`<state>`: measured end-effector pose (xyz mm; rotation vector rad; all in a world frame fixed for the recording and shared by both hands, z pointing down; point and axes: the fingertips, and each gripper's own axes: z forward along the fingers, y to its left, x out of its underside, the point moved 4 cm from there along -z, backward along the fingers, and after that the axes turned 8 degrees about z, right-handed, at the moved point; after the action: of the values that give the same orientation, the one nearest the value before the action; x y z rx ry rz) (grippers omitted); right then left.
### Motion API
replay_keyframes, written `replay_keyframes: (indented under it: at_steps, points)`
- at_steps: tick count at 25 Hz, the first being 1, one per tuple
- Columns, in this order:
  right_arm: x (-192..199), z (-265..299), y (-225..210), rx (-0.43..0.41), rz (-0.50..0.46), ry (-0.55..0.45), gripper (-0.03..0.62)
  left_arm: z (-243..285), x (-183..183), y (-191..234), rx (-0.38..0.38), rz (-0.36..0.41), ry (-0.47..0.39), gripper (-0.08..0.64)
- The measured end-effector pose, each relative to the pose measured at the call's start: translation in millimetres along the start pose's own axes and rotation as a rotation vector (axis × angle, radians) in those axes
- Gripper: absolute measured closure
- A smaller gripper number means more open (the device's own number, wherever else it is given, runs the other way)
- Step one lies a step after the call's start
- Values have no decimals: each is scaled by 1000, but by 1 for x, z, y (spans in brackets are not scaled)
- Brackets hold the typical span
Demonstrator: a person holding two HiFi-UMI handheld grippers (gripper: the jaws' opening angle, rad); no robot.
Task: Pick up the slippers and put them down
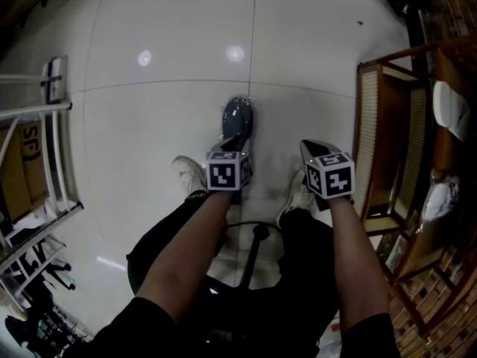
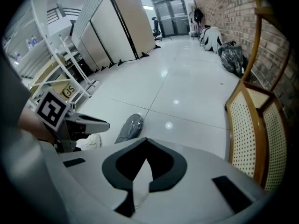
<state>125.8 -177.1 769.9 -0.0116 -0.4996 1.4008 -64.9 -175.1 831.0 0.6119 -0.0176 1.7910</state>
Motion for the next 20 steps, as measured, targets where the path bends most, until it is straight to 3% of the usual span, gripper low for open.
replay_keyframes:
  at_steps: [4, 9, 11, 15, 20]
  points:
    - [-14, -12, -3, -1, -37, -89, 583, -35, -61, 15, -72, 88, -141, 489]
    - [-62, -57, -7, 54, 1, -299, 583, -99, -123, 24, -82, 160, -274, 490]
    - [-78, -88, 4, 72, -32, -380, 583, -133, -131, 20, -84, 171, -337, 529]
    - [-102, -157, 36, 66, -77, -529, 583, -196, -145, 12, -98, 193, -450, 529]
    - [-97, -228, 72, 65, -112, -659, 583, -267, -146, -7, -104, 216, -581, 529]
